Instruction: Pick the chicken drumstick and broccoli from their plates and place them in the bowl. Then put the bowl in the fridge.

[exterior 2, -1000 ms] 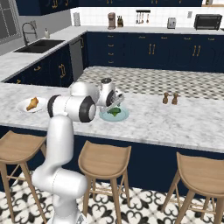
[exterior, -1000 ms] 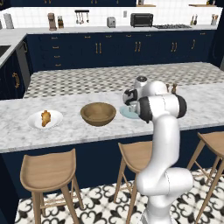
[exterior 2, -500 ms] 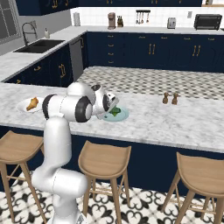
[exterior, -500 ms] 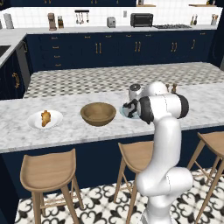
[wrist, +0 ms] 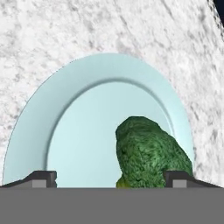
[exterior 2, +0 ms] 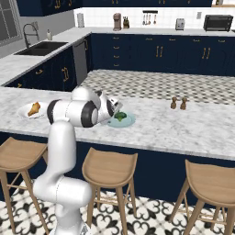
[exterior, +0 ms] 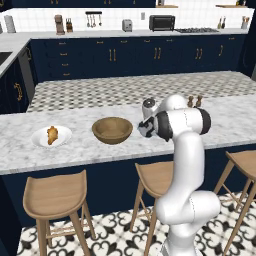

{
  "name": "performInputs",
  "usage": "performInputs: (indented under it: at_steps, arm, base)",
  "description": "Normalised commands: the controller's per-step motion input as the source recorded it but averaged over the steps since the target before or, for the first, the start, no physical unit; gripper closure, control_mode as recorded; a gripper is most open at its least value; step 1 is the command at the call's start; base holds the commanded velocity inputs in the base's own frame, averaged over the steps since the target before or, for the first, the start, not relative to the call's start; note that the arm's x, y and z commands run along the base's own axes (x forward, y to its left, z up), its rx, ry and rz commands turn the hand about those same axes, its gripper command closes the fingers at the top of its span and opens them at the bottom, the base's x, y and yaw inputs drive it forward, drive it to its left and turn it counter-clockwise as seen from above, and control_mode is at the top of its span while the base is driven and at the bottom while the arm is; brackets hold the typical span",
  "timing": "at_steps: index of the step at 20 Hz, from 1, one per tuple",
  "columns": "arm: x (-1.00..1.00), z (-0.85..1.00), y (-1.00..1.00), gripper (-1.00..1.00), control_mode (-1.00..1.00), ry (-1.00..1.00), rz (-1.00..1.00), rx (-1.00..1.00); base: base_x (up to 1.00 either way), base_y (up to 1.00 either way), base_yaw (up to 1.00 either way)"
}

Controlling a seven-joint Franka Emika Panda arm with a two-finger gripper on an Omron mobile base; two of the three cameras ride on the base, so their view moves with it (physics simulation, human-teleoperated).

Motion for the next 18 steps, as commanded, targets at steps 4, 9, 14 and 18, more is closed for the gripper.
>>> performInputs:
  at_steps: [4, 9, 14, 18]
  arm:
    - [0.38, 0.00, 0.00, -1.00, -1.00, 0.00, 0.00, 0.00]
    - [0.08, 0.00, -0.06, -1.00, -1.00, 0.00, 0.00, 0.00]
    - [0.00, 0.00, -0.01, -1.00, -1.00, 0.00, 0.00, 0.00]
    - [0.00, -0.04, -0.01, -1.00, -1.00, 0.00, 0.00, 0.00]
  base:
    - [0.00, 0.00, 0.00]
    - [0.00, 0.00, 0.00]
    - [0.00, 0.00, 0.00]
    - [0.00, 0.00, 0.00]
